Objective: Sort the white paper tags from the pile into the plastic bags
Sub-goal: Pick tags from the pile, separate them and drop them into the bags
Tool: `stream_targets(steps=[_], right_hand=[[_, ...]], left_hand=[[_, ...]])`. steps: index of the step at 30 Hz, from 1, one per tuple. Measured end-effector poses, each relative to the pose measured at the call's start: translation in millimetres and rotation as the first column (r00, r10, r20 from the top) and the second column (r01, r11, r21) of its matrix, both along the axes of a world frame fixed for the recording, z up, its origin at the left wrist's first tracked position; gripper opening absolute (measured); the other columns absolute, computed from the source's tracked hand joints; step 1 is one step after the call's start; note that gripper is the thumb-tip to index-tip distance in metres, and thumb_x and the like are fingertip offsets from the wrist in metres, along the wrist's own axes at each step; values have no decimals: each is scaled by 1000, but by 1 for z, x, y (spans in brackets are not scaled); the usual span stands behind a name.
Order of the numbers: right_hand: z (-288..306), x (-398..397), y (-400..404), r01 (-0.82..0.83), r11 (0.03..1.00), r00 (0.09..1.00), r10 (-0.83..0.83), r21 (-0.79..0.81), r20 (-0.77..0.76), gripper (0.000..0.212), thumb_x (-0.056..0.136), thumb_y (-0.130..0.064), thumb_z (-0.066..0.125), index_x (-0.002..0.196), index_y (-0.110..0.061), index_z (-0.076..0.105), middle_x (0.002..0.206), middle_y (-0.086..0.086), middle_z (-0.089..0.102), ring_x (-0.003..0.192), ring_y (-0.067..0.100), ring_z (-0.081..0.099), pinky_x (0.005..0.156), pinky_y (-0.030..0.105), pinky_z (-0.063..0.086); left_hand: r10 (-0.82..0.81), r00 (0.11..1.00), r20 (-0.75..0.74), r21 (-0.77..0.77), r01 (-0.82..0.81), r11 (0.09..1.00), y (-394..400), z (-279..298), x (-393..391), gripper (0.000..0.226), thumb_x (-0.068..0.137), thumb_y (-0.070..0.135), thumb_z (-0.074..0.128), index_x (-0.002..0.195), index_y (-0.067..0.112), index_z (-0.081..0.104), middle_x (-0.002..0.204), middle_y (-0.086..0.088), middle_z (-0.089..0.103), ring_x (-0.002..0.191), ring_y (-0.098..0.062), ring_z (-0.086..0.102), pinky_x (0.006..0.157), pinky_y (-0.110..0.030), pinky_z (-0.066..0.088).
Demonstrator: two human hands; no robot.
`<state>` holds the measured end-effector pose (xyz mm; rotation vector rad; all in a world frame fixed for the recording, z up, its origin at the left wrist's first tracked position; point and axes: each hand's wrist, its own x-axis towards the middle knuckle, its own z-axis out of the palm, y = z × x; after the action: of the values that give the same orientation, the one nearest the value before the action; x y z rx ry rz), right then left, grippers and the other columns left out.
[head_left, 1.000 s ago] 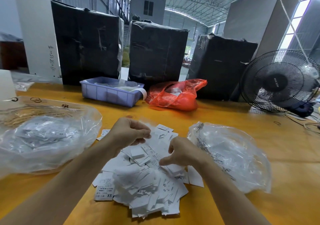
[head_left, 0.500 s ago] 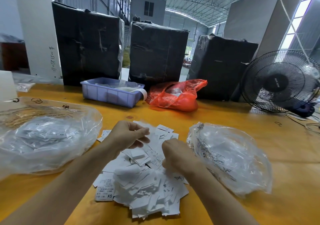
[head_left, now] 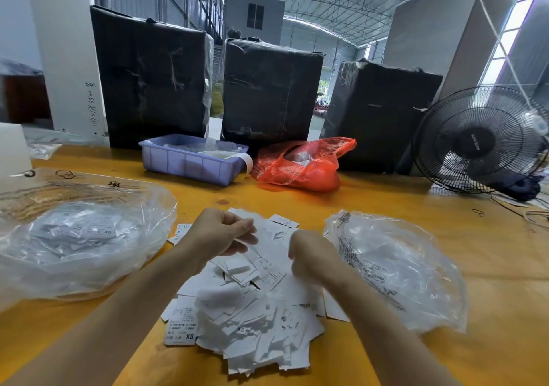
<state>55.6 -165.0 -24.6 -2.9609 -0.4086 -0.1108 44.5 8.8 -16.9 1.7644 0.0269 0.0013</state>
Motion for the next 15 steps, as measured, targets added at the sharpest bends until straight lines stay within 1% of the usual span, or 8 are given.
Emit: stream_targets(steps=[1,3,5,6,7,8,11,15], right_hand=[[4,4,-9,55,994,998,-55,99,-3,22,83,6,49,97,-3,64,101,11,62,99,30,58,82,35,50],[14,9,-25,150,899,988,-124,412,-90,24,86,3,54,100,-11,66,100,7,62,96,26,62,83,37,54],[26,7,-32,208,641,964,-6,739,-266,22,86,6,57,89,-13,67,96,15,65,84,26,67,75,39,59],[31,4,-32,239,515,941,87,824,-327,23,86,8,56,85,-11,67,96,19,67,83,28,69,74,39,59],[34,3,-31,254,442,923,156,860,-353,25,86,10,54,81,-9,69,95,20,68,84,30,69,73,38,60],[36,1,-30,254,411,911,204,876,-360,28,87,11,52,77,-7,71,93,19,69,84,29,69,72,35,60],[37,-4,-24,223,412,887,292,884,-359,38,86,15,46,70,-6,74,84,13,71,77,23,68,65,28,59],[40,-7,-22,213,395,858,361,893,-364,33,87,13,48,77,-5,74,87,14,71,81,24,69,69,30,60]], left_hand=[[0,1000,-1,-5,0,1000,0,0,0,20,91,23,62,82,7,71,73,-1,75,51,-5,63,54,-18,48],[5,1000,1,-8,-5,1000,0,1,0,18,89,22,63,83,7,71,76,-1,75,53,-6,65,52,-17,49],[17,1000,0,-5,-17,1000,0,2,0,15,86,20,66,84,7,72,79,-1,75,57,-6,66,51,-15,50],[22,1000,-2,-3,-22,1000,1,3,0,13,86,19,68,84,7,72,80,-1,75,58,-6,66,51,-15,50],[24,1000,-5,-2,-24,1000,1,3,0,12,85,18,68,84,7,72,81,-2,74,59,-6,66,52,-15,50],[26,1000,-8,-3,-26,1000,1,3,0,11,84,18,69,83,7,72,82,-2,74,60,-7,66,53,-15,51],[33,999,-17,-23,-33,999,0,5,-1,9,82,16,72,82,7,73,83,-3,75,64,-8,67,54,-15,50],[26,999,-24,-54,-27,998,-2,8,-3,8,79,15,74,81,7,74,81,-4,74,63,-7,66,55,-14,50]])
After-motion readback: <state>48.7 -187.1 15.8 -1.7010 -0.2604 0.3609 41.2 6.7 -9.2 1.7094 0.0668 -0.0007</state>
